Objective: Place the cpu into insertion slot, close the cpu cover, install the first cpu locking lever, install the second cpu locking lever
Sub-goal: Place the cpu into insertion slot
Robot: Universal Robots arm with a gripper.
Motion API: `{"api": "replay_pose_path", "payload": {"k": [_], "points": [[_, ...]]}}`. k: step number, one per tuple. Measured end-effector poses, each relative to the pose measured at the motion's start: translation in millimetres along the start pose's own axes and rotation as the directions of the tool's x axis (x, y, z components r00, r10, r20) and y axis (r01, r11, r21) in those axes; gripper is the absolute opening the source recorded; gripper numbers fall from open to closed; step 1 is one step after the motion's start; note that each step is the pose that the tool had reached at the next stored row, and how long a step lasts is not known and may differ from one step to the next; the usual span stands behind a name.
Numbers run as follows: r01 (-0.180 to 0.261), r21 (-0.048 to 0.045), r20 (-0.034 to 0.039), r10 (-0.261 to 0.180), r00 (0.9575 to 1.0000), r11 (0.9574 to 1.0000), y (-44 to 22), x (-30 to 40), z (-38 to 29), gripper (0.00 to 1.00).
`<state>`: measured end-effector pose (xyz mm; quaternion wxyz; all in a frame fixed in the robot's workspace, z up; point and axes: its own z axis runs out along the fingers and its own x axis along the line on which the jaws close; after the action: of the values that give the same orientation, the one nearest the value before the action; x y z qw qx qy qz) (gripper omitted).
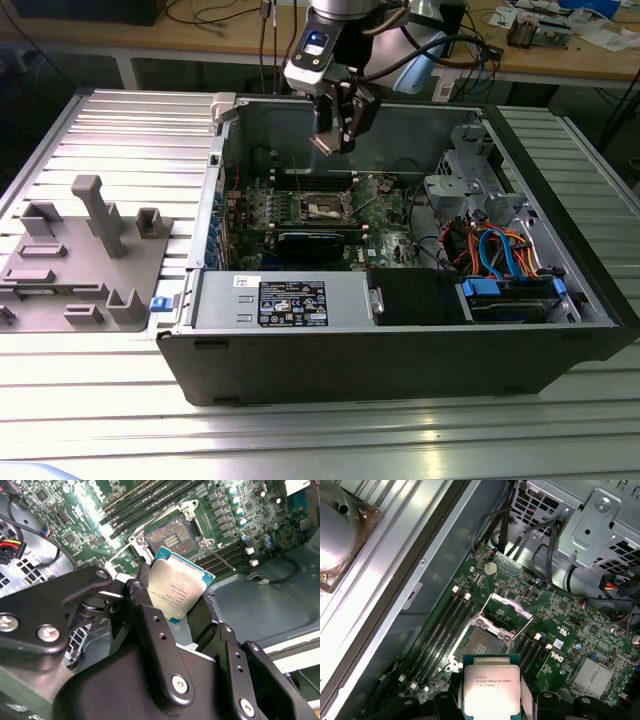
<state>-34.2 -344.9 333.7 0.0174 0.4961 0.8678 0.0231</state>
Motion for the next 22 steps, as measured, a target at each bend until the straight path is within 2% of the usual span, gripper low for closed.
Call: {"api": "replay_pose_path", "payload": {"k": [7, 11, 14, 17, 18, 19, 22], "points": [[-0.049, 0.0044, 0.0017, 0.049, 0.9988, 0.9988, -0.4, 0.1, 6.7, 0.55], [-0.086, 0.0090, 0.0032, 0.086, 0.9963, 0.9963, 0.1, -0.3, 9.7, 0.55], [-0.120, 0.0125, 0.0053, 0.120, 0.9927, 0.9927, 0.1, -0.4, 12.5, 0.55], [-0.168, 0.0135, 0.0094, 0.168, 0.9857, 0.9856, 0.0, -0.4, 15.2, 0.55], [-0.191, 0.0134, 0.0108, 0.191, 0.9816, 0.9815, -0.1, -0.4, 16.2, 0.55], [-0.202, 0.0134, 0.0115, 0.202, 0.9794, 0.9793, -0.1, -0.4, 16.7, 0.55], [-0.257, 0.0134, 0.0158, 0.257, 0.9663, 0.9663, -0.2, -0.3, 19.3, 0.55]]}}
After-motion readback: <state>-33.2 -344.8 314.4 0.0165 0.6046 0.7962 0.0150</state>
